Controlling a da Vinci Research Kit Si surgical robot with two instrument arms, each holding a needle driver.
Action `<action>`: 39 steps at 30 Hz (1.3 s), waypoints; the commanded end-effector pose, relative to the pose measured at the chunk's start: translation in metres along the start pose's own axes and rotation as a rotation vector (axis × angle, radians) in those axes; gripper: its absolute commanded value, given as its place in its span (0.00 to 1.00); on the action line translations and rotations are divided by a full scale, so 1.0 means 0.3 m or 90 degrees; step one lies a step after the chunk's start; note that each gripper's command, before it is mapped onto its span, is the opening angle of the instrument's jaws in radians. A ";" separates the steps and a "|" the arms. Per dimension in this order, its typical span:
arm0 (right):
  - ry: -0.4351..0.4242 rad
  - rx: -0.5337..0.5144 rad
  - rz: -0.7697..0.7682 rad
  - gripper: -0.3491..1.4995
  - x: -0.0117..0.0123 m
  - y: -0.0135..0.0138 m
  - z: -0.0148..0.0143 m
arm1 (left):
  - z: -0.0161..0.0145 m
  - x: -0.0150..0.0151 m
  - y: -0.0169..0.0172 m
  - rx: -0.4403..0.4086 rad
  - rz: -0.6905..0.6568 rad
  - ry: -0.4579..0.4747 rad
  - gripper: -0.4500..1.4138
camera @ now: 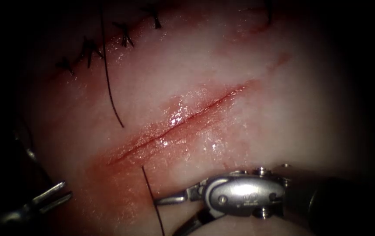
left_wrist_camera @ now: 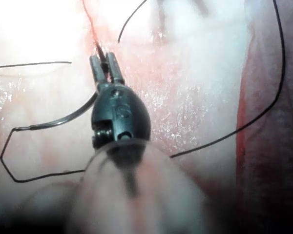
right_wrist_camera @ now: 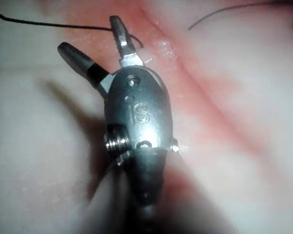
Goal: Wound Closure
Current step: Repeatedly pull thread through wound with right grasper until short tail remains
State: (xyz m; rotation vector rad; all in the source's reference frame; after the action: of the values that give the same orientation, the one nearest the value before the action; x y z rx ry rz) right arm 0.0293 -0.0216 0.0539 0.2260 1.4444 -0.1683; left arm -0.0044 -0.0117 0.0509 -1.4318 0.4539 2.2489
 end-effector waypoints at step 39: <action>-0.005 0.111 -0.052 0.00 -0.0135 0.0029 0.0109 | 0.002 -0.002 0.004 0.004 0.007 0.004 0.00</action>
State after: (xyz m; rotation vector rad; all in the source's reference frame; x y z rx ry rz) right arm 0.0309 -0.0225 0.0574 0.3268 1.4117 -0.3873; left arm -0.0048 -0.0127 0.0511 -1.4370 0.4697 2.2499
